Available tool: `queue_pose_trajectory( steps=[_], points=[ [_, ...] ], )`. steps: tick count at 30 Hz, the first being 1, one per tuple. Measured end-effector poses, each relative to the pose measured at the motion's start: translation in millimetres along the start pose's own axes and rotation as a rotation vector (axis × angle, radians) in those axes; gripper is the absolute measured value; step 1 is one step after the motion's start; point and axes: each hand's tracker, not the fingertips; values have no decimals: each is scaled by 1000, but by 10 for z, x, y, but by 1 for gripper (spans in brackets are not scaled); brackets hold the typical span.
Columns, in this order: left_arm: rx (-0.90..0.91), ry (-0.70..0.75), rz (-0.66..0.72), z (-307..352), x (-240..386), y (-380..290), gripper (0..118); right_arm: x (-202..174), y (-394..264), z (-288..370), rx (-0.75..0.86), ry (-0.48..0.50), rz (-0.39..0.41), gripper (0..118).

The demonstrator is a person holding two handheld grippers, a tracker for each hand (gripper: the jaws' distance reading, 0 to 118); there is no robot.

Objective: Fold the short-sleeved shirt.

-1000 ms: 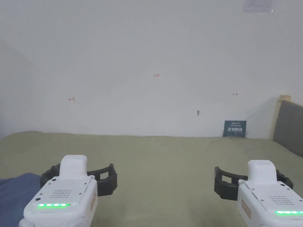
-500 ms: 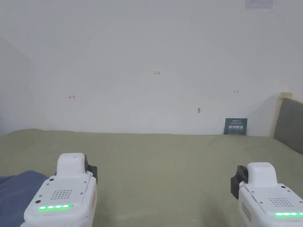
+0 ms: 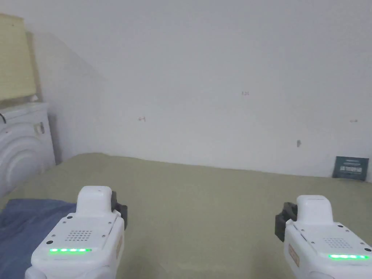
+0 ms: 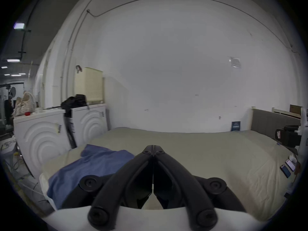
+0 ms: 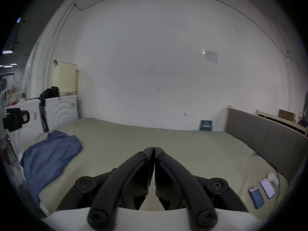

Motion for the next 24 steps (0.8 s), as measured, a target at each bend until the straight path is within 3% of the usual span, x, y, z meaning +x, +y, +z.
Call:
queue_pose_trajectory(
  steps=[4, 10, 18, 24],
  points=[
    [1, 163, 7, 283, -672, 42, 0, -861, 147, -148, 14, 140, 4, 7],
    [-14, 297, 28, 595, -1326, 67, 0, -1778, 169, -151, 33, 352, 46, 7],
    [-58, 318, 22, 541, -1562, -21, 0, -2061, 153, -186, 26, 425, 29, 7],
    [-179, 207, -10, -272, -1696, -50, 0, -2073, 136, -503, 40, 413, 34, 7]
  ],
)
